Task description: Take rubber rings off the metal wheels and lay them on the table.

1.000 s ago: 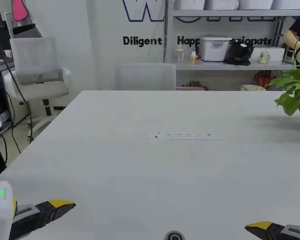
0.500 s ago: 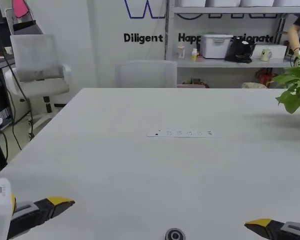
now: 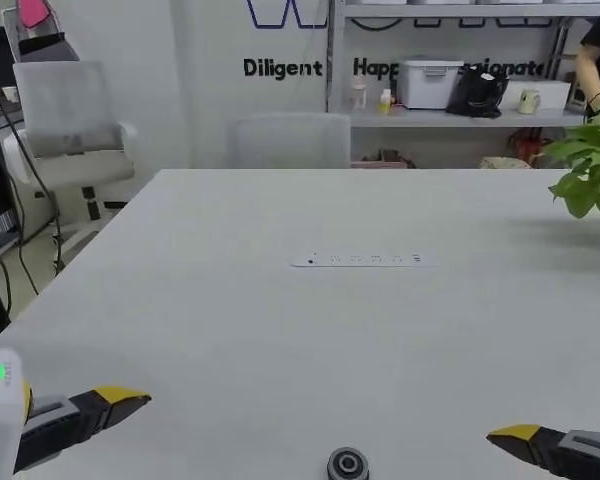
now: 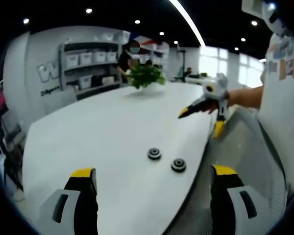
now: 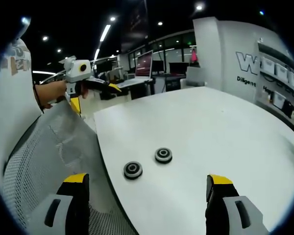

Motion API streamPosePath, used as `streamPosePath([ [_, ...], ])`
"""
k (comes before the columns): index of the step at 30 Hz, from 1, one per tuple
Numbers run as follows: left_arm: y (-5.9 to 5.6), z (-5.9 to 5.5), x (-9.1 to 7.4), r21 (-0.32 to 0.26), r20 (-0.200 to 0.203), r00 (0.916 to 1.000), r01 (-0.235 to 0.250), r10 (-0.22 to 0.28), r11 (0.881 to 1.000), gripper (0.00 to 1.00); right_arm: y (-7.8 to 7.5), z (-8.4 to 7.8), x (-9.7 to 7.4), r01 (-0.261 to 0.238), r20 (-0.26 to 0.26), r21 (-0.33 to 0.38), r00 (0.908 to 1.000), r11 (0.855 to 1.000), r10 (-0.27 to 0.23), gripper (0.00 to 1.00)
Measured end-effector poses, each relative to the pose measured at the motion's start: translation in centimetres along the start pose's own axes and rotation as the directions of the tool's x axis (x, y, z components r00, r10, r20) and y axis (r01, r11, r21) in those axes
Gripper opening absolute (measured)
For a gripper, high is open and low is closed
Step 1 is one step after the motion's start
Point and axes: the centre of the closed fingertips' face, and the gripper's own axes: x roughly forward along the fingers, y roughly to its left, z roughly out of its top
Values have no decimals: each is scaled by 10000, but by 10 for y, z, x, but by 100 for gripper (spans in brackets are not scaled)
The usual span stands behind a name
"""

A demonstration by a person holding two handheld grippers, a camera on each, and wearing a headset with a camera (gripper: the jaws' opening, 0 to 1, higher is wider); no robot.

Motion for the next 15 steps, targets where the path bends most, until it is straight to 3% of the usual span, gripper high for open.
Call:
streamPosePath([
  [15, -1, 4, 9, 279, -4, 9997, 232, -232, 9993, 97, -1, 2, 2, -128, 42, -326, 9999, 9994, 130, 99],
])
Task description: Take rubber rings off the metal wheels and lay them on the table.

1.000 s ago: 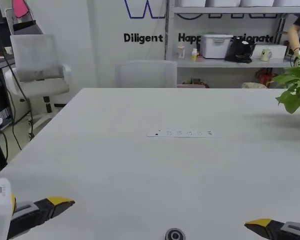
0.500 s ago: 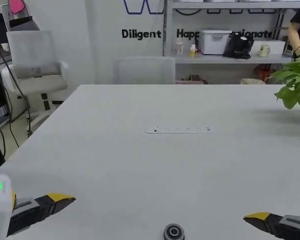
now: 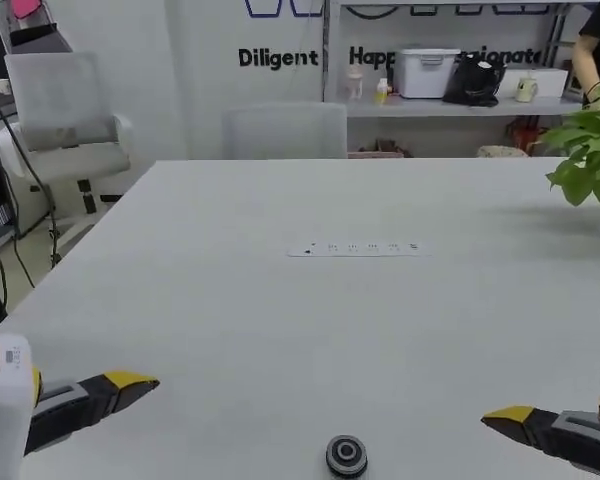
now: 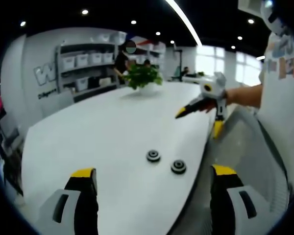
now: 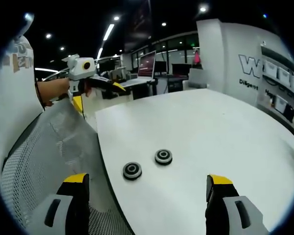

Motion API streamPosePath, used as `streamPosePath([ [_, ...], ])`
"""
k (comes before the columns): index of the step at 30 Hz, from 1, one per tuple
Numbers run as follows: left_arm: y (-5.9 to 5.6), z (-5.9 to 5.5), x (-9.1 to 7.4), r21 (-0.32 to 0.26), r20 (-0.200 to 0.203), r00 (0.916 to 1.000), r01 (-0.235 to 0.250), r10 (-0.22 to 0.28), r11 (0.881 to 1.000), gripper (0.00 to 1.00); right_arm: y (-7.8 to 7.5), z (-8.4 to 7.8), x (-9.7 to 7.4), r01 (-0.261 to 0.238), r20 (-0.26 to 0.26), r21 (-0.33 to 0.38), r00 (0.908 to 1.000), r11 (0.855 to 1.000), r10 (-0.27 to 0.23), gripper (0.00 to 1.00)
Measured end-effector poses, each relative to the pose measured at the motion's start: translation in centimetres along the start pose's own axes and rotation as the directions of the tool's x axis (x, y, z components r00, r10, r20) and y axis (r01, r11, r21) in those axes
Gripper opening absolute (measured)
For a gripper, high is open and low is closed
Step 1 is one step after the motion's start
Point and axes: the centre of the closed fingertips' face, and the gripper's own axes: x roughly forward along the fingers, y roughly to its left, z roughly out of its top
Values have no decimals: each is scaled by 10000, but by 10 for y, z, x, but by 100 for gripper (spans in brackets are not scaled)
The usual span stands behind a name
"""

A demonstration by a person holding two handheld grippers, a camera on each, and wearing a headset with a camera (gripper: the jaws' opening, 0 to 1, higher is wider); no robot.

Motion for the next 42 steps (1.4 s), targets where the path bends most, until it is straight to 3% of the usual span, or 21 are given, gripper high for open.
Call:
streamPosePath([
  [3, -2, 2, 4, 168, -24, 9999, 131, -130, 9998, 97, 1, 1, 3, -163, -63, -134, 9998, 9998, 162, 93],
  [10, -2, 6, 13, 337, -22, 9994, 347, -346, 9988, 96, 1, 5, 11, -295, 30, -356, 9996, 9989, 296, 93],
  [25, -10, 11, 43, 993, -344, 9928, 1173, -1144, 9881, 89, 2, 11, 30, -818, -60, -983, 9966, 9918, 816, 82],
  [42, -22, -2, 73, 1226, -839, 9751, 2143, -2051, 9690, 75, 10, -1, 55, -1569, -490, -1221, 9872, 9800, 1520, 66],
])
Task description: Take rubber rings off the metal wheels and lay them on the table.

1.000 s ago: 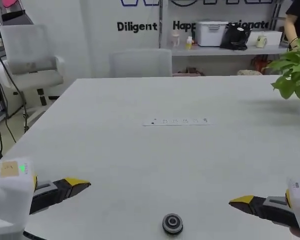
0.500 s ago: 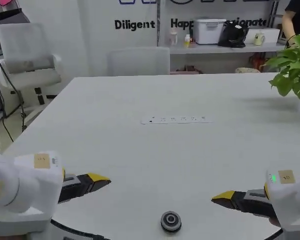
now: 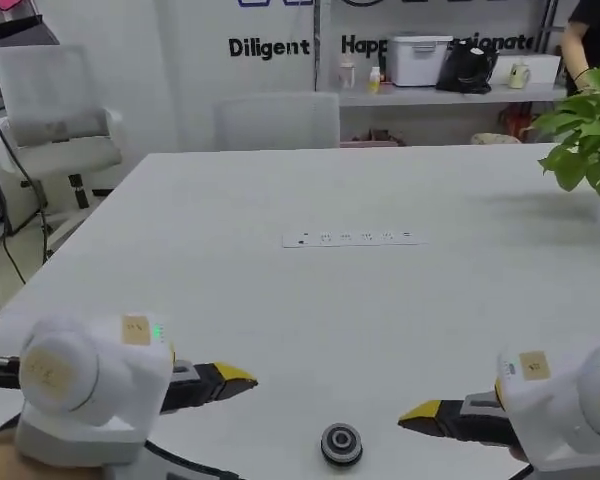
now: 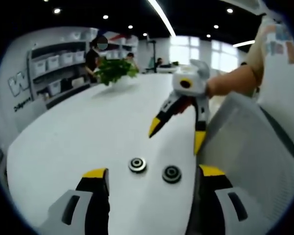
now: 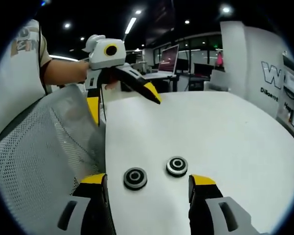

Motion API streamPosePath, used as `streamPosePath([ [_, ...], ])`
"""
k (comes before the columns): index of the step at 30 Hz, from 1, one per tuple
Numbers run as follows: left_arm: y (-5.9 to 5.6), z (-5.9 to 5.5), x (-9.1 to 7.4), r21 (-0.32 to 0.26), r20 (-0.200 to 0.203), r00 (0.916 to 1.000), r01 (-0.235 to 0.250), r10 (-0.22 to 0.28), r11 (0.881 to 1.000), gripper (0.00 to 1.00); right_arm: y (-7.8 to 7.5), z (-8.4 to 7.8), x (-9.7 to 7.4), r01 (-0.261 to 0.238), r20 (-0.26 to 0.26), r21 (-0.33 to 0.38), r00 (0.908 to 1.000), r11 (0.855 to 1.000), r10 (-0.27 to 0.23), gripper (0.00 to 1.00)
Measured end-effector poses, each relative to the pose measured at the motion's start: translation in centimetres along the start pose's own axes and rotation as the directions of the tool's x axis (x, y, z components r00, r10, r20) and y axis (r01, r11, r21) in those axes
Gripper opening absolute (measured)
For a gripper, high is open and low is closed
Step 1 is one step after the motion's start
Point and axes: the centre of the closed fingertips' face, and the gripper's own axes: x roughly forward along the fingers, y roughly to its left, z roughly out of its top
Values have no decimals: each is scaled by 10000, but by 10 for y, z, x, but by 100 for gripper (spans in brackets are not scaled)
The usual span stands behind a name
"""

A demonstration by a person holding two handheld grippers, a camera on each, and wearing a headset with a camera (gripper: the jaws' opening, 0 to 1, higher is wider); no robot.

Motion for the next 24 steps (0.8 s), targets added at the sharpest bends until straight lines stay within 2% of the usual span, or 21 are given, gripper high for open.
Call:
streamPosePath([
  [10, -10, -7, 21, 98, -257, 9979, 589, -586, 9982, 66, 2, -12, 15, -351, -352, -13, 9988, 9994, 350, 56],
  [17, -21, -17, 37, 206, -684, 9920, 1078, -1062, 9940, 61, 7, -23, 24, -668, -648, -59, 9957, 9977, 663, 51],
  [24, -28, -21, 48, 63, -816, 9868, 1410, -1400, 9900, 55, 16, -27, 31, -958, -788, -148, 9924, 9953, 943, 45],
])
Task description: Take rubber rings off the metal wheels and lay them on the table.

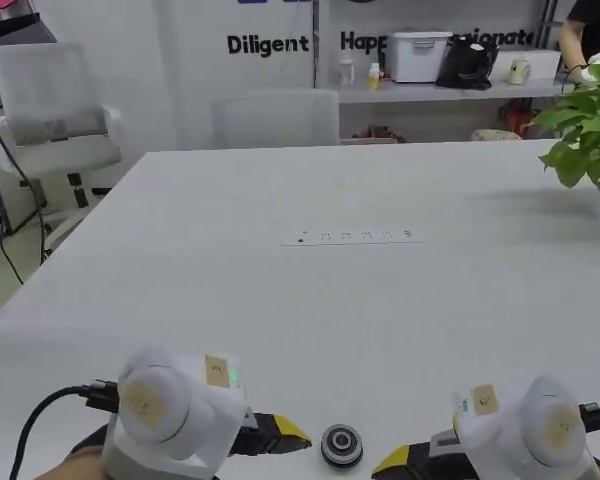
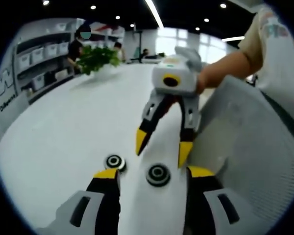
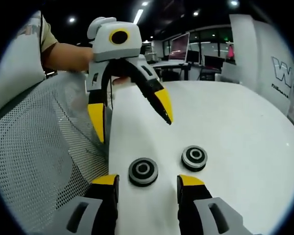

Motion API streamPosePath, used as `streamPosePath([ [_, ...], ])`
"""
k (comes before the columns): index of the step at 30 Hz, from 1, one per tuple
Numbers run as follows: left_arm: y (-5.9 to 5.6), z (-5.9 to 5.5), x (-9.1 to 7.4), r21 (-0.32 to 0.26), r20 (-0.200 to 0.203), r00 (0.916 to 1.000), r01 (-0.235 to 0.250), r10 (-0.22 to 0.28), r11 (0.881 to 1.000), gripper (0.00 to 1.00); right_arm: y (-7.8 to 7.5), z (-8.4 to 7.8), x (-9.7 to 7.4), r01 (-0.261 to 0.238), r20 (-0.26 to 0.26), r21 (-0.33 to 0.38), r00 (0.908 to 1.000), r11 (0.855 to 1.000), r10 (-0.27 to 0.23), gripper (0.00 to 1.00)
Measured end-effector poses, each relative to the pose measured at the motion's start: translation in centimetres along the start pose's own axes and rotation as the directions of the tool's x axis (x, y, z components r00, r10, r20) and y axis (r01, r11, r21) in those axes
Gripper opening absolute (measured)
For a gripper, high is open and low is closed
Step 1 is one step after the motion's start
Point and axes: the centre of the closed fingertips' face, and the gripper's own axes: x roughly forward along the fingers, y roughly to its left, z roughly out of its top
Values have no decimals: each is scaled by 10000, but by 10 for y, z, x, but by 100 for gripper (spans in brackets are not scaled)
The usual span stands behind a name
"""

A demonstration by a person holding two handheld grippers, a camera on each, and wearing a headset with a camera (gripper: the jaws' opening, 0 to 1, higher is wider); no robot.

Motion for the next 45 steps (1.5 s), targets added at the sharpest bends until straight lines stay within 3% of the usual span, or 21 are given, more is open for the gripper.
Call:
streamPosePath([
  [16, -16, -18, 26, 253, -770, 9953, 607, -585, 9978, 39, 4, -7, 5, -192, -204, -66, 9996, 9998, 190, 34],
  [27, -12, -22, 34, 29, -821, 9955, 481, -477, 9988, 29, 4, -9, 5, -174, -170, 88, 9997, 9998, 176, 31],
  [35, -14, -24, 39, 243, -858, 9956, 399, -377, 9989, 22, 4, -10, 6, -183, -158, 134, 9997, 9997, 185, 30],
  [45, -9, -25, 40, 1175, -887, 9958, -115, 221, 9930, 14, 3, -8, 6, -140, -59, 193, 9999, 9997, 141, 29],
])
